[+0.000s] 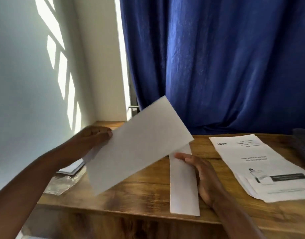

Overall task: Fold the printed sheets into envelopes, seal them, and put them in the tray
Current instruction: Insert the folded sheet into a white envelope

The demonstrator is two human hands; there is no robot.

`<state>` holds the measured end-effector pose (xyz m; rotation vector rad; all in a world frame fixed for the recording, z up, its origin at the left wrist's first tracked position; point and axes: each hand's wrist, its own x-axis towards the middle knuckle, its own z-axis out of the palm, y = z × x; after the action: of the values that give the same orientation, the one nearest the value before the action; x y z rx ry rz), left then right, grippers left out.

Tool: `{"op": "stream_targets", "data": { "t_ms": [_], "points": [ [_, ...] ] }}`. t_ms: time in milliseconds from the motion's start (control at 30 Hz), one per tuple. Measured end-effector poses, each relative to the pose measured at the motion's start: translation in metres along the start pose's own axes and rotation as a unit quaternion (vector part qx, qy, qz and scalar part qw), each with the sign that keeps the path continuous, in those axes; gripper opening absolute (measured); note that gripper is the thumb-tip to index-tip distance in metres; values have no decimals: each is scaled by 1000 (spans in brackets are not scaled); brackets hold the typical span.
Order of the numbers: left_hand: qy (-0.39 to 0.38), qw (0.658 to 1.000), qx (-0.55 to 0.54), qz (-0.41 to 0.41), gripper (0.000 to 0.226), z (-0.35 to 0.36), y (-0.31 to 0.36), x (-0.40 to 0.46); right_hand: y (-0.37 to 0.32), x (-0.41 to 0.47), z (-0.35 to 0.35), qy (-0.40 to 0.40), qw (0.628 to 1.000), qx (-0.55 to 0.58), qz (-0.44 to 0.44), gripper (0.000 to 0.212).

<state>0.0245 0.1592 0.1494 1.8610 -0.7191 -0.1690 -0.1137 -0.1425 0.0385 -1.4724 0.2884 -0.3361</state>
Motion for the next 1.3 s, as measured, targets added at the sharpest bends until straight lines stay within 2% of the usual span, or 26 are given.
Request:
{"op": "stream_targets", "data": {
  "t_ms": [67,167,300,400,433,533,567,633,767,900,1033,1100,1167,1300],
  "points": [
    [-55,997,7,-47,37,20,-10,5,-7,-4,-14,-18,1000,11,17,50],
    [-125,981,126,-76,36,46,-23,17,-16,-8,-37,-82,996,12,35,75],
    [-190,946,261,-19,22,72,-36,35,-24,-17,-55,-48,993,-98,35,46],
    [-148,923,350,66,8,91,-41,48,-14,-14,-68,-3,993,-99,57,36],
    [-123,918,367,87,14,98,-41,49,-12,-13,-69,17,994,-89,61,35],
    [-121,905,384,140,94,135,-32,42,-8,-9,-66,38,993,-88,67,29],
    [-141,902,375,159,109,150,-27,37,-7,-8,-64,36,992,-99,69,30],
    [-175,898,356,188,120,180,-23,27,-3,-5,-60,36,990,-121,65,35],
    [-184,907,315,211,97,199,-29,23,-1,-4,-59,49,989,-129,52,43],
    [-181,935,231,201,46,190,-25,31,-4,-1,-66,72,987,-123,69,43],
    [-148,952,190,189,8,175,-14,42,-4,1,-68,98,987,-101,80,36],
    [-156,960,163,163,17,164,-6,46,-2,-1,-67,86,991,-80,59,33],
    [-199,957,169,125,9,153,2,50,1,-4,-65,76,994,-70,41,44],
    [-234,929,261,120,5,135,25,62,2,-8,-63,40,998,-52,-4,60]
  ]
}}
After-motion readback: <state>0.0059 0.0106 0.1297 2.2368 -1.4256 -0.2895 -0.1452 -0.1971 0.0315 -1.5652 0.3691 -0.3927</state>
